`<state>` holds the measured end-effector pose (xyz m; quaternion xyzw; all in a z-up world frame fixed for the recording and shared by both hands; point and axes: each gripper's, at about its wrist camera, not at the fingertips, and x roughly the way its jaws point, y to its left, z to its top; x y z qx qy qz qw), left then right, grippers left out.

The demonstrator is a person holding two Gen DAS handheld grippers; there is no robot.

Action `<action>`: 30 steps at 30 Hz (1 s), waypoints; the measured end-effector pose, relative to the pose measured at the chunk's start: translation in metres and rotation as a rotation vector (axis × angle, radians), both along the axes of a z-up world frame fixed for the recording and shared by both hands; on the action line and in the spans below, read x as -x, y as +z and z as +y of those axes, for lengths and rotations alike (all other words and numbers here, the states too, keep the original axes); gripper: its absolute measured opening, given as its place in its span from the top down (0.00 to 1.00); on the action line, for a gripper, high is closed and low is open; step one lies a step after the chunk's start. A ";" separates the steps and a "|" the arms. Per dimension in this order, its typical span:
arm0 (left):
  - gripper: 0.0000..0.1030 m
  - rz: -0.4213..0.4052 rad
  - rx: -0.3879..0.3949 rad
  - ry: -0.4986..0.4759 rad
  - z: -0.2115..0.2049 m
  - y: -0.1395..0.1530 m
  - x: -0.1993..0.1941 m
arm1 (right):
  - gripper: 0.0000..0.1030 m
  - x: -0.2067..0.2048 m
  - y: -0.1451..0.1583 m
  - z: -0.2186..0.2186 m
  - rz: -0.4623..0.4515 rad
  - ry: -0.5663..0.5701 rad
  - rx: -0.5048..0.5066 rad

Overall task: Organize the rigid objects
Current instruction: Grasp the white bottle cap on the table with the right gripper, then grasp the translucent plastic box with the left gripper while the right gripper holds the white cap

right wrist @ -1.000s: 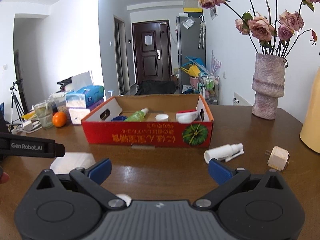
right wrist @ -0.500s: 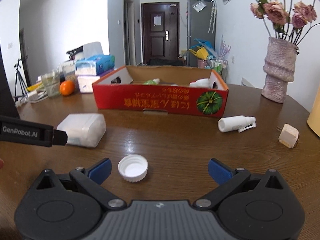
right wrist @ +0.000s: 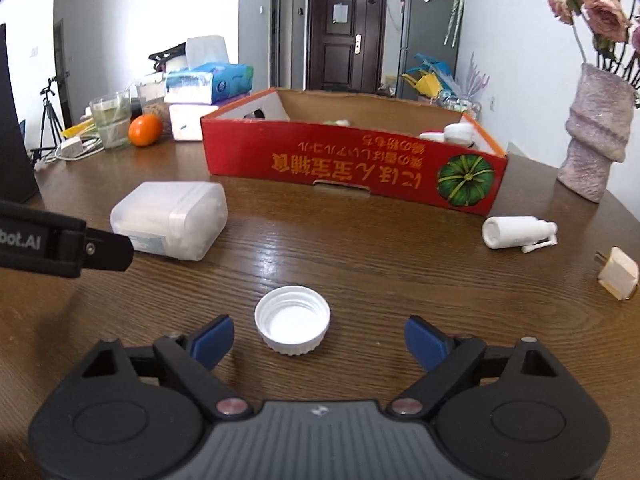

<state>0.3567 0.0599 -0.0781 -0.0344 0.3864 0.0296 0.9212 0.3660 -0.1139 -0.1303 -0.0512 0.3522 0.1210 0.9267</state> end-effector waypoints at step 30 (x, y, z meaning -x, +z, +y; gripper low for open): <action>0.00 -0.028 0.020 0.004 -0.014 -0.007 -0.019 | 0.62 -0.014 0.010 -0.026 -0.078 -0.039 -0.086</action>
